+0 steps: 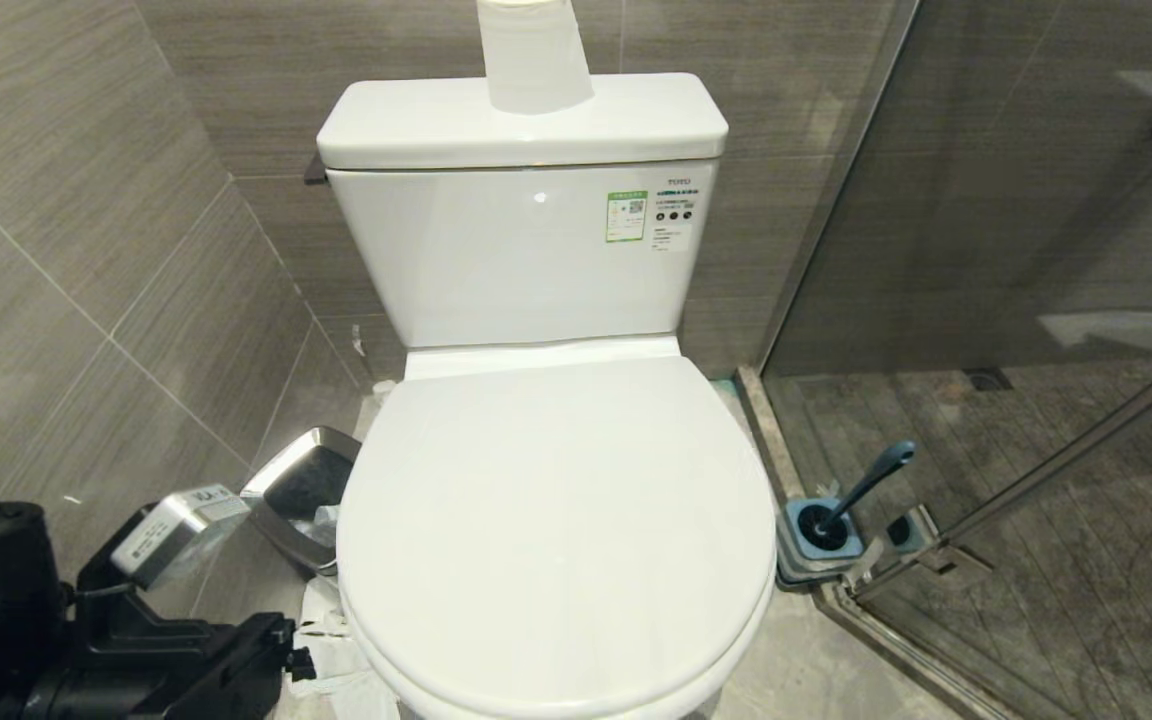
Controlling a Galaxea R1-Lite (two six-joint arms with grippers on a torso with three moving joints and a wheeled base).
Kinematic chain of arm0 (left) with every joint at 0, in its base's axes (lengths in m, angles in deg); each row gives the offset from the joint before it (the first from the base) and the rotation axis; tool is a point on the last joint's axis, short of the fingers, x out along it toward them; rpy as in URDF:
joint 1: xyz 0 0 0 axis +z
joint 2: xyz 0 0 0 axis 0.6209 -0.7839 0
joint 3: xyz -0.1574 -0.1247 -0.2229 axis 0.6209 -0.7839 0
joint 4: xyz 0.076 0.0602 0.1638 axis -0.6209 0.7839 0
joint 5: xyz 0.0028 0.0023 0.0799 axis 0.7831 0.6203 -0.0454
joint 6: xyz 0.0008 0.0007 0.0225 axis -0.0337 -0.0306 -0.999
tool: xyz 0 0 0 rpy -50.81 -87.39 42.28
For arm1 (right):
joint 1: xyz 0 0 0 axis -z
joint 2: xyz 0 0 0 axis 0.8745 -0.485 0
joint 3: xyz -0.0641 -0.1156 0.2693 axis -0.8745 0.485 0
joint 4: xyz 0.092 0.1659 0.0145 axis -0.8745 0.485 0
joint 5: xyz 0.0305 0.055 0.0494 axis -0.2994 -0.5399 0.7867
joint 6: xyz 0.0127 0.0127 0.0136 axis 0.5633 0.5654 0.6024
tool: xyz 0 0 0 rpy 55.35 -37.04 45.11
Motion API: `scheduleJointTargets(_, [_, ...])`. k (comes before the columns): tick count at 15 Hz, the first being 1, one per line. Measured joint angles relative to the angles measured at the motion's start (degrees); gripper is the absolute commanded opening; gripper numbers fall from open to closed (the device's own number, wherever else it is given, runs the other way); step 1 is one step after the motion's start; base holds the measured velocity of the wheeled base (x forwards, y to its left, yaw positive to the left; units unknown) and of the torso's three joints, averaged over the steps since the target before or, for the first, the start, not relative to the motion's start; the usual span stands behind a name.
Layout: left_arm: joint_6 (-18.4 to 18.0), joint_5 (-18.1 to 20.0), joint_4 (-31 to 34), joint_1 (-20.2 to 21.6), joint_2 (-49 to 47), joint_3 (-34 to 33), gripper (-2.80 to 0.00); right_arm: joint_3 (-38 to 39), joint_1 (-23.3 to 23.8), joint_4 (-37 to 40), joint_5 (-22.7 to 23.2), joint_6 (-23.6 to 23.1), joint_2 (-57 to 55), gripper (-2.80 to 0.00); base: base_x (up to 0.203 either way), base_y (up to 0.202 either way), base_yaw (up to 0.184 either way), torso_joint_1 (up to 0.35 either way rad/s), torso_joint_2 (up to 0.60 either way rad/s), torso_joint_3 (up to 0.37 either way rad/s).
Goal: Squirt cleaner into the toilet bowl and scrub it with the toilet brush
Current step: Use the left hand to lift the toilet lid slightly
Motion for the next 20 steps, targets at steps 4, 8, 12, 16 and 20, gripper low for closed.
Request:
scheduleJointTargets(4, [3.75,0.11,-2.89,0.68,3.15,3.53,0.0,0.0,0.0,0.01,0.05,-0.01,0.0,-2.8,0.0,0.0,0.0,0.0,0.0,0.0])
scheduleJointTargets(8, [5.64,-0.11,-4.86,0.76,3.37,7.42,0.0,0.0,0.0,-0.01,0.04,-0.01,0.0,-2.8,0.0,0.0,0.0,0.0,0.0,0.0])
scheduleJointTargets(12, [5.27,-1.1,-5.08,0.84,2.15,11.94,0.0,0.0,0.0,-0.01,0.05,-0.01,0.0,-2.8,0.0,0.0,0.0,0.0,0.0,0.0])
scheduleJointTargets(16, [4.86,-4.55,-5.34,1.05,-1.54,19.46,0.0,0.0,0.0,-0.01,0.06,-0.04,0.0,-2.8,0.0,0.0,0.0,0.0,0.0,0.0])
scheduleJointTargets(20, [2.29,-11.03,-5.52,1.09,-6.08,26.96,0.0,0.0,0.0,-0.01,0.01,-0.01,0.0,-2.8,0.0,0.0,0.0,0.0,0.0,0.0])
